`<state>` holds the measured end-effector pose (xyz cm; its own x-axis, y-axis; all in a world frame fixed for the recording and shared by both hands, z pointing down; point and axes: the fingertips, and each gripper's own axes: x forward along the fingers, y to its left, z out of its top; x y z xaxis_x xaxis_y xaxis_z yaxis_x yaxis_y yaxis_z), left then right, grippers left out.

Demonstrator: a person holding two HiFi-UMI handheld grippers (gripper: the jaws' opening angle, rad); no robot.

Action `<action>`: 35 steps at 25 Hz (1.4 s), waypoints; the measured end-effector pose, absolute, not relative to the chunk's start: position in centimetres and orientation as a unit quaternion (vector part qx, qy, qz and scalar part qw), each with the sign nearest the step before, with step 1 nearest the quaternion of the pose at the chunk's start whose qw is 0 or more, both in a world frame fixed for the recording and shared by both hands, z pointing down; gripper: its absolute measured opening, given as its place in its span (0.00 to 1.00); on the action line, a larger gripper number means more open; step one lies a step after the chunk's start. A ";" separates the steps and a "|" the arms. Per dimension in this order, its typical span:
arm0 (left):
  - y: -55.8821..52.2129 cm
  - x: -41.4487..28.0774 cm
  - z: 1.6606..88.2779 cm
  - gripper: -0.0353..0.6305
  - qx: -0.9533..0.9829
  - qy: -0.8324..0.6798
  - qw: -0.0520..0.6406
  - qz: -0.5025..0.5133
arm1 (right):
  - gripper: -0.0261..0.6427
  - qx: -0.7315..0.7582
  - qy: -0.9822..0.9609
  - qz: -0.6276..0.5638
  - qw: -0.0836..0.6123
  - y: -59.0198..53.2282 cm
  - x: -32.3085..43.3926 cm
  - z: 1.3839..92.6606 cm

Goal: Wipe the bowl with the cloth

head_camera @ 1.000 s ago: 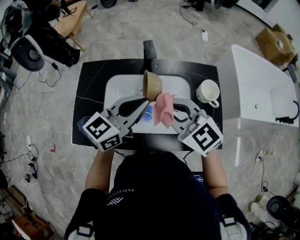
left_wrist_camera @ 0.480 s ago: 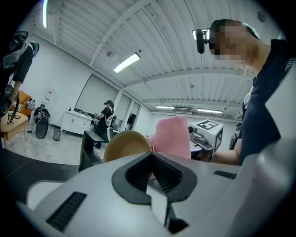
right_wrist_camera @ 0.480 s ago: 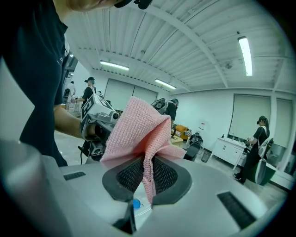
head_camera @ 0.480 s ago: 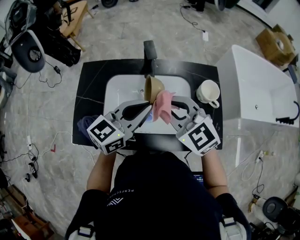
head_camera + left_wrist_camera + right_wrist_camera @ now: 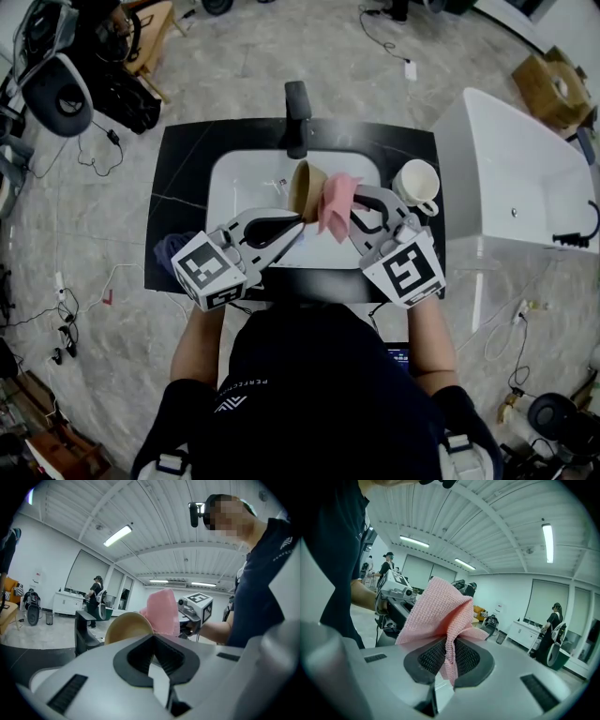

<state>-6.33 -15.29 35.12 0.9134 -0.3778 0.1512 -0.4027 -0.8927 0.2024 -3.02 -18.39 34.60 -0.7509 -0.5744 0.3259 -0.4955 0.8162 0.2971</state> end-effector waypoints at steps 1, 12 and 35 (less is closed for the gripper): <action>-15.0 -6.3 35.3 0.07 0.972 -0.193 0.115 0.061 | 0.11 0.289 -0.929 -0.099 0.208 -18.5 -2.9 34.6; -12.0 -5.9 34.3 0.07 0.989 -0.094 0.106 0.048 | 0.11 0.305 -0.921 -0.105 0.220 -19.5 -1.5 35.5; -11.2 -7.3 28.9 0.07 0.983 -0.040 0.141 -0.106 | 0.11 0.282 -0.937 -0.082 0.187 -18.5 -2.7 37.3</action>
<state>-7.34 -11.20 28.87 0.9742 -0.1086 -0.1979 -0.0486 -0.9571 0.2856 -2.71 -18.54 37.30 -0.7708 -0.5598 0.3042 -0.4987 0.8273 0.2586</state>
